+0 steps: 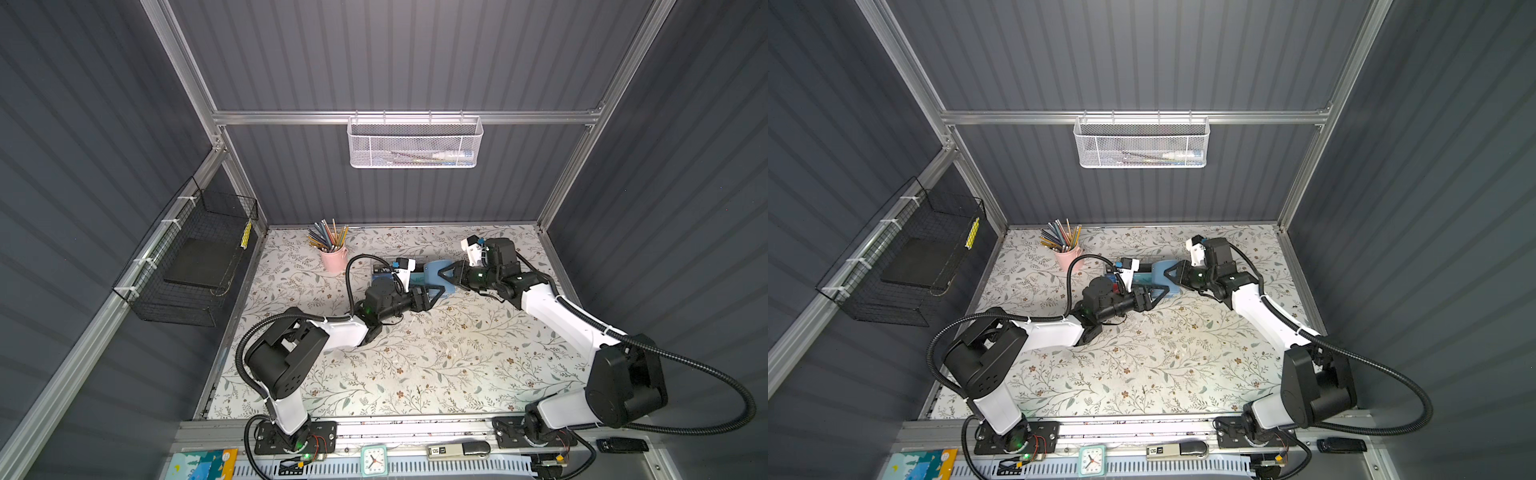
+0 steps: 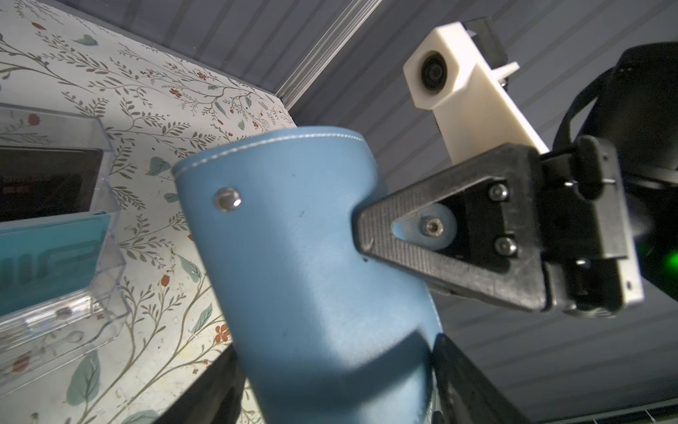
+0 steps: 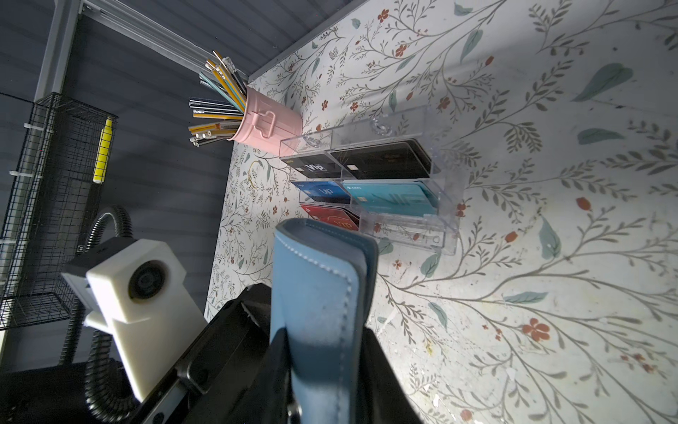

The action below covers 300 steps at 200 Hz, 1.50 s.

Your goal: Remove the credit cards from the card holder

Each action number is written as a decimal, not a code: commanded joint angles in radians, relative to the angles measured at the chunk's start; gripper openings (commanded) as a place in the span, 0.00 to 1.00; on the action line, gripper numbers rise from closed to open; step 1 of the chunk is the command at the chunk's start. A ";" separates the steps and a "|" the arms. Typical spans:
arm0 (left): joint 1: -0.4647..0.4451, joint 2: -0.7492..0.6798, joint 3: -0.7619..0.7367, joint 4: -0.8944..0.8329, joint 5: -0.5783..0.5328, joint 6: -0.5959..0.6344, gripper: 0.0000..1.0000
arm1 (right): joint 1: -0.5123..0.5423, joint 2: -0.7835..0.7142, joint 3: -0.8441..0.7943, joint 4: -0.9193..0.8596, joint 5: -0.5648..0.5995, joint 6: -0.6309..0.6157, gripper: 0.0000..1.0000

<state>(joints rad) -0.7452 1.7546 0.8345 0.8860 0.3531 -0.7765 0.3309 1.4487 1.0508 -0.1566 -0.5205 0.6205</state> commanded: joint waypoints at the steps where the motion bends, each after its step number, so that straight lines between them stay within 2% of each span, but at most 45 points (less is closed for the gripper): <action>1: 0.008 0.012 0.008 0.028 0.016 -0.009 0.74 | 0.009 0.005 -0.001 0.067 -0.033 -0.007 0.02; 43: 0.012 0.005 0.004 0.019 0.015 -0.003 0.62 | 0.015 0.007 -0.024 0.088 -0.035 -0.014 0.06; 88: 0.012 0.010 -0.002 0.027 0.018 -0.006 0.39 | 0.018 0.006 -0.035 0.091 -0.030 -0.023 0.24; 130: 0.012 0.010 -0.003 0.021 0.021 -0.004 0.26 | 0.017 -0.004 -0.030 0.091 -0.027 -0.025 0.30; 173: 0.015 -0.004 -0.012 0.018 0.015 -0.006 0.11 | 0.004 -0.016 -0.034 0.097 -0.032 -0.023 0.47; 212: 0.020 -0.017 -0.024 0.019 0.008 -0.009 0.03 | -0.032 -0.049 -0.076 0.129 -0.041 0.006 0.49; 260: 0.021 -0.021 -0.024 0.018 -0.001 -0.016 0.02 | -0.045 -0.062 -0.129 0.136 -0.071 0.006 0.47; 300: 0.023 -0.038 -0.024 0.003 -0.013 -0.012 0.01 | -0.044 -0.075 -0.188 0.133 -0.061 -0.022 0.50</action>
<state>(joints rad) -0.7265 1.7546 0.8062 0.8520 0.3550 -0.8154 0.2867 1.3975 0.8986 -0.0307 -0.5648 0.6209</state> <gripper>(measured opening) 0.329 0.485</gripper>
